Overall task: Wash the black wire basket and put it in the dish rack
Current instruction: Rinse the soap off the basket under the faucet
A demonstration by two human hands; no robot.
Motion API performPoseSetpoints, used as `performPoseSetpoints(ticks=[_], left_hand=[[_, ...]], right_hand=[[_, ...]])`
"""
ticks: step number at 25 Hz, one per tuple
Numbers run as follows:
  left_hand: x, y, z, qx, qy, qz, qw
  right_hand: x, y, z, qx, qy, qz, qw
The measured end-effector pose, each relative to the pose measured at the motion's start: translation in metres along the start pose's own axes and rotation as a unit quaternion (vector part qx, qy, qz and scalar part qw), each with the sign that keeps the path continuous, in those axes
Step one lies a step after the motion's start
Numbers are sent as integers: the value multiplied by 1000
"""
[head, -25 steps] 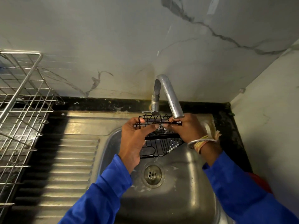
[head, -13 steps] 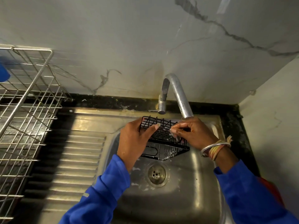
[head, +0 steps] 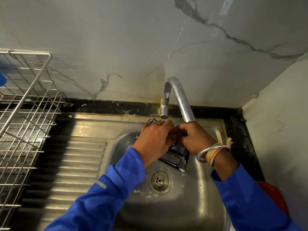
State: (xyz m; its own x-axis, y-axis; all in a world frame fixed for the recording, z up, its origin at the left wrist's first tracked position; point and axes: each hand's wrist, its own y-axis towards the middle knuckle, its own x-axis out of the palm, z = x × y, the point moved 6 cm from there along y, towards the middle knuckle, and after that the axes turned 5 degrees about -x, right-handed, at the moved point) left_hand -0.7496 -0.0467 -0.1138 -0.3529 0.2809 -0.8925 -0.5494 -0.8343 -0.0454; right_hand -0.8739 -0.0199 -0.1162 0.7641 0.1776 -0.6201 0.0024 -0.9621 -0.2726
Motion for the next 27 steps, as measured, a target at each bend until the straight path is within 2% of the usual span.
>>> performPoseSetpoints(ticks=[2, 5, 8, 10, 11, 14, 18, 21, 24, 27], left_hand=[[4, 4, -3, 5, -4, -44, 999], [8, 5, -17, 17, -97, -96, 990], [10, 7, -32, 9, -213, -40, 976], [11, 3, -31, 4, -237, 3, 971], [12, 0, -27, 5, -232, 11, 973], [15, -5, -19, 24, -221, 14, 975], [14, -7, -27, -17, -263, 46, 964], [13, -13, -30, -36, -283, 66, 956], [12, -14, -14, 14, -264, 31, 964], [10, -8, -8, 49, -251, 22, 966]], right_hand=[[1, -3, -3, -12, 43, -10, 999], [-10, -6, -10, -58, 77, 44, 994], [-27, -7, -13, -113, 63, 170, 977], [-28, -6, -10, -130, 26, 223, 966], [-22, -4, -6, -112, 10, 208, 972], [2, 4, 16, 16, 63, 85, 994], [12, 10, 22, 26, 79, 15, 996], [11, 3, 21, 16, 64, 11, 998], [-3, -4, 19, 16, 122, 31, 992], [-12, -5, 19, 30, 131, 4, 991]])
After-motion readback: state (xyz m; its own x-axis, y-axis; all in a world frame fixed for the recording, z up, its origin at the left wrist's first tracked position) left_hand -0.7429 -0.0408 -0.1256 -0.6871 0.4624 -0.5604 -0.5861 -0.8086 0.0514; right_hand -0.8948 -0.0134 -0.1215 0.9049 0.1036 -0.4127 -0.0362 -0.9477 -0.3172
